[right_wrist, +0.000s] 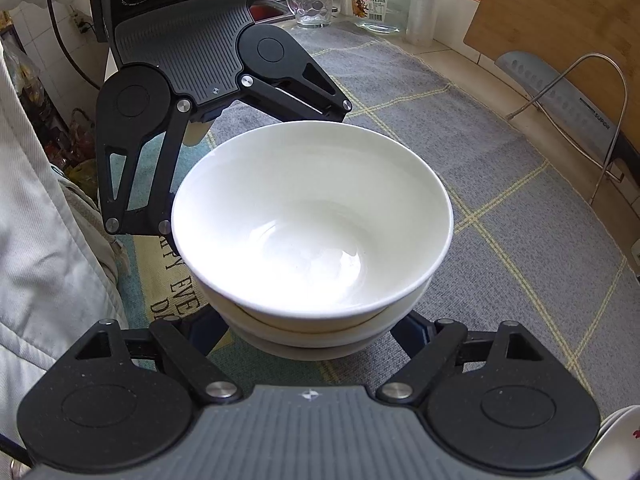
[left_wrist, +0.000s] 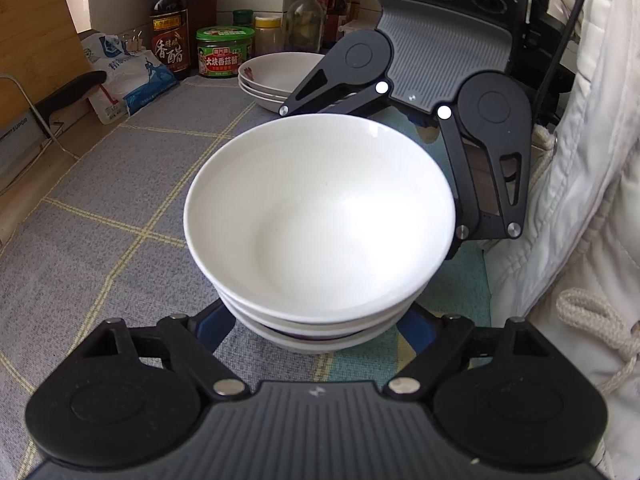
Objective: Organize plates and bowls
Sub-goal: 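Lift the bowl stack with both tools and carry it toward the flowered plates, then lower the bowl stack onto the flowered plates and open both tools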
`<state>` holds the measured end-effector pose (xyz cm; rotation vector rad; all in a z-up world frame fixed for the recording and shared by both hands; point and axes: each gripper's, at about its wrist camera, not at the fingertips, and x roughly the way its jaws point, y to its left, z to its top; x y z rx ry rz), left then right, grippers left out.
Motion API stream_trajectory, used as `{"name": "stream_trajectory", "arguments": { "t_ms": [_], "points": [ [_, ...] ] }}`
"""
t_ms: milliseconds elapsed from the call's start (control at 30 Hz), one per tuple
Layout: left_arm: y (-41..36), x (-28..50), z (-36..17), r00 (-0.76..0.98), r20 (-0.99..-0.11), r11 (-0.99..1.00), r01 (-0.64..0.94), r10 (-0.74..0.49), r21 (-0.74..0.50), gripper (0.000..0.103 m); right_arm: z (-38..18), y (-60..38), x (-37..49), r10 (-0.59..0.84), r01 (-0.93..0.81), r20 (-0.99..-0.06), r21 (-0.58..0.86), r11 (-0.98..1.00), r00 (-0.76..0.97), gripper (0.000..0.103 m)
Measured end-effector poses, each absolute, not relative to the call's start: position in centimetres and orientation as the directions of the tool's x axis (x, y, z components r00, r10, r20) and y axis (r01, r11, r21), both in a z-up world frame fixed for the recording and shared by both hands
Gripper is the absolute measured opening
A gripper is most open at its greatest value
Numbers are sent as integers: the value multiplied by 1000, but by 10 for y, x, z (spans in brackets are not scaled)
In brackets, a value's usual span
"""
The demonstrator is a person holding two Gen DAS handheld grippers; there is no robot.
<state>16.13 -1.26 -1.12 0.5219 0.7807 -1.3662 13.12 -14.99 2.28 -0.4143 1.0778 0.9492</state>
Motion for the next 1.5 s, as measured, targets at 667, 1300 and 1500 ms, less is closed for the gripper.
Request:
{"name": "stream_trajectory", "arguments": {
  "t_ms": [667,1300,1500],
  "points": [
    [-42,152,6,86,-757,206,976,-648,-65,86,42,-186,126,462,-839,-871,122,531,166,90],
    [-172,158,30,155,-738,234,972,-657,-4,86,74,-321,139,456,-847,-858,47,529,238,90],
    [-221,167,33,141,-732,184,983,-666,23,86,75,-364,147,431,-815,-857,24,579,281,90]
  ]
}}
